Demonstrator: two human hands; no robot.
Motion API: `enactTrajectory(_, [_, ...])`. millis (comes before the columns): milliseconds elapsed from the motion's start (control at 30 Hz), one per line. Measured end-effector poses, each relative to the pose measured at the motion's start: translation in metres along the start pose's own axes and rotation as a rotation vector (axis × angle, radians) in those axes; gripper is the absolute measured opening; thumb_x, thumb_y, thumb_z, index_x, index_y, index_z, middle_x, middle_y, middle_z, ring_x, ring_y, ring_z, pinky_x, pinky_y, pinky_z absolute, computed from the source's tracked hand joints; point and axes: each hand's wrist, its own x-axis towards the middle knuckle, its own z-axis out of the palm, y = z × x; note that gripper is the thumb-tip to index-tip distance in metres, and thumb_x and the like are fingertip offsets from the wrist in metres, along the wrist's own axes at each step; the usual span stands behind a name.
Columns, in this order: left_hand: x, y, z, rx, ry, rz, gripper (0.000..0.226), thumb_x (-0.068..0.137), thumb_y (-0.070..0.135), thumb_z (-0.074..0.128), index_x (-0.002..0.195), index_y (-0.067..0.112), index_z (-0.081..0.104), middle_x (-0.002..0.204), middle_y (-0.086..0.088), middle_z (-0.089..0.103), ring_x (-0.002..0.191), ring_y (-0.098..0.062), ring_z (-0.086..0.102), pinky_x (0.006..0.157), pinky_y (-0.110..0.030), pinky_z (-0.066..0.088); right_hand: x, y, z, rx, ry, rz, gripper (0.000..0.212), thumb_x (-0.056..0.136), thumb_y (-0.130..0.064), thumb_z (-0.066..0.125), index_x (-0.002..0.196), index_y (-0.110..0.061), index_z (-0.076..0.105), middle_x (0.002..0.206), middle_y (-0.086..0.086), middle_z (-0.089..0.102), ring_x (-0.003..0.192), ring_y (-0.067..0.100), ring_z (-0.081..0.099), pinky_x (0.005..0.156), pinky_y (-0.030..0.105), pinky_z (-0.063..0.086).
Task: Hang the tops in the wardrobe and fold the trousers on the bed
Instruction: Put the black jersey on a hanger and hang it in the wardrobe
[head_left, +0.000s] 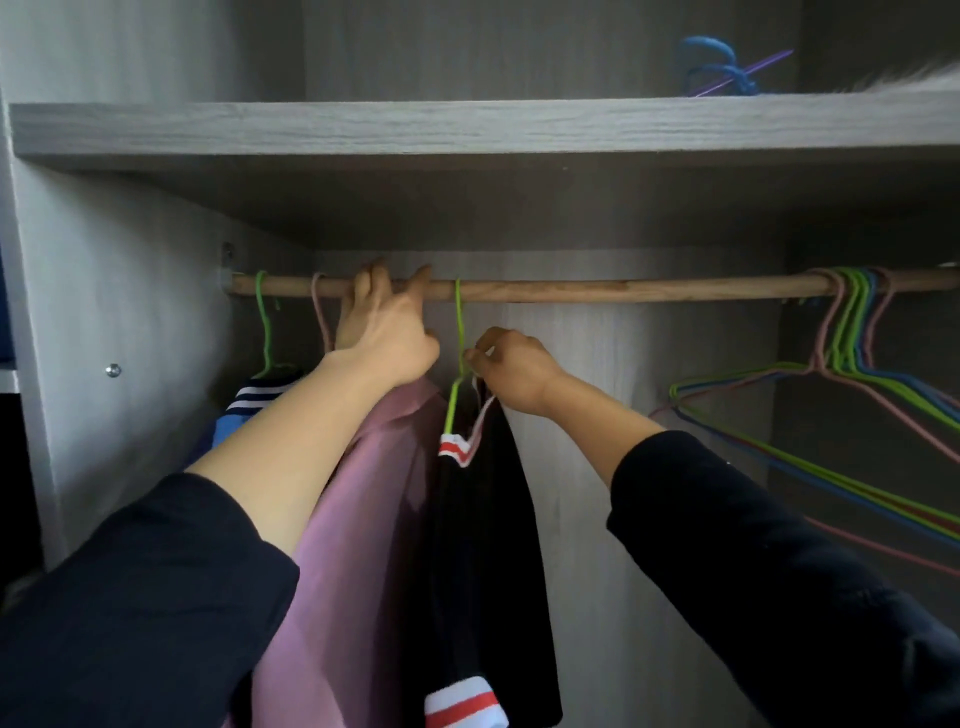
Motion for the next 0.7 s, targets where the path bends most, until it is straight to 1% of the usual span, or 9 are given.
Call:
enactTrajectory(67, [0.000, 0.023, 0.001, -0.069, 0.022, 0.041, 0.072, 0.087, 0.028, 0.055, 0.150, 0.027, 0.021, 0.153, -0.018, 0.016, 0.142, -0.034, 0.012, 0.118, -0.045, 0.015, -0.009, 0.016, -0.016, -0.024, 0.052, -0.003, 0.031, 0.099, -0.031, 0.047, 0.118, -0.009, 0.057, 0.109, 0.016, 0.065, 0.096, 0.028, 0.060, 0.072, 0.031, 0.045])
enactTrajectory(133, [0.002, 0.050, 0.004, -0.115, 0.036, 0.092, 0.068, 0.090, 0.030, 0.052, 0.150, 0.029, 0.021, 0.156, -0.014, 0.013, 0.143, -0.032, 0.010, 0.118, -0.045, 0.014, -0.020, 0.039, -0.034, -0.103, 0.105, 0.002, 0.030, 0.098, -0.031, 0.048, 0.118, -0.010, 0.057, 0.105, 0.015, 0.066, 0.094, 0.029, 0.061, 0.068, 0.027, 0.039])
enactTrajectory(200, [0.002, 0.081, 0.007, -0.152, 0.030, 0.129, 0.066, 0.092, 0.031, 0.050, 0.150, 0.029, 0.020, 0.158, -0.012, 0.010, 0.145, -0.030, 0.007, 0.118, -0.043, 0.010, -0.032, 0.060, -0.054, -0.184, 0.172, 0.018, 0.030, 0.096, -0.031, 0.049, 0.117, -0.011, 0.058, 0.105, 0.014, 0.067, 0.096, 0.030, 0.062, 0.069, 0.028, 0.042])
enactTrajectory(300, [0.000, 0.129, 0.015, -0.213, 0.007, 0.188, 0.067, 0.092, 0.028, 0.050, 0.151, 0.026, 0.019, 0.160, -0.011, 0.006, 0.147, -0.026, 0.002, 0.119, -0.040, 0.002, -0.055, 0.086, -0.087, -0.322, 0.258, 0.059, 0.029, 0.095, -0.030, 0.051, 0.118, -0.013, 0.058, 0.111, 0.012, 0.066, 0.098, 0.032, 0.062, 0.079, 0.036, 0.052])
enactTrajectory(367, [0.001, 0.155, 0.026, -0.253, 0.005, 0.247, 0.070, 0.091, 0.028, 0.051, 0.152, 0.023, 0.017, 0.160, -0.009, 0.007, 0.148, -0.024, 0.001, 0.120, -0.039, 0.001, -0.071, 0.105, -0.109, -0.436, 0.283, 0.084, 0.027, 0.094, -0.027, 0.051, 0.115, -0.011, 0.056, 0.113, 0.013, 0.063, 0.099, 0.036, 0.061, 0.077, 0.037, 0.050])
enactTrajectory(433, [0.004, 0.178, 0.040, -0.284, 0.005, 0.288, 0.074, 0.089, 0.028, 0.052, 0.152, 0.021, 0.015, 0.160, -0.007, 0.010, 0.148, -0.025, 0.002, 0.120, -0.040, 0.003, -0.087, 0.128, -0.131, -0.587, 0.308, 0.108, 0.023, 0.090, -0.023, 0.052, 0.107, -0.008, 0.054, 0.113, 0.015, 0.060, 0.101, 0.037, 0.059, 0.074, 0.037, 0.045])
enactTrajectory(500, [0.004, 0.189, 0.052, -0.281, 0.029, 0.303, 0.076, 0.087, 0.027, 0.053, 0.152, 0.020, 0.015, 0.160, -0.007, 0.010, 0.148, -0.026, 0.001, 0.120, -0.043, 0.003, -0.102, 0.149, -0.148, -0.722, 0.338, 0.123, 0.023, 0.089, -0.020, 0.054, 0.107, -0.005, 0.052, 0.115, 0.016, 0.057, 0.108, 0.036, 0.055, 0.077, 0.040, 0.045])
enactTrajectory(600, [0.004, 0.199, 0.066, -0.307, 0.131, 0.303, 0.079, 0.080, 0.020, 0.059, 0.151, 0.017, 0.023, 0.157, -0.011, 0.021, 0.146, -0.032, 0.009, 0.119, -0.046, 0.006, -0.117, 0.181, -0.168, -0.919, 0.359, 0.149, 0.030, 0.088, -0.020, 0.057, 0.114, -0.003, 0.054, 0.118, 0.016, 0.056, 0.113, 0.036, 0.052, 0.082, 0.043, 0.046])
enactTrajectory(700, [0.004, 0.199, 0.078, -0.286, 0.257, 0.340, 0.081, 0.069, 0.011, 0.065, 0.145, 0.011, 0.036, 0.148, -0.017, 0.037, 0.141, -0.038, 0.025, 0.116, -0.051, 0.018, -0.124, 0.197, -0.176, -1.041, 0.286, 0.192, 0.032, 0.089, -0.021, 0.057, 0.118, -0.008, 0.053, 0.121, 0.011, 0.054, 0.114, 0.031, 0.051, 0.082, 0.040, 0.046])
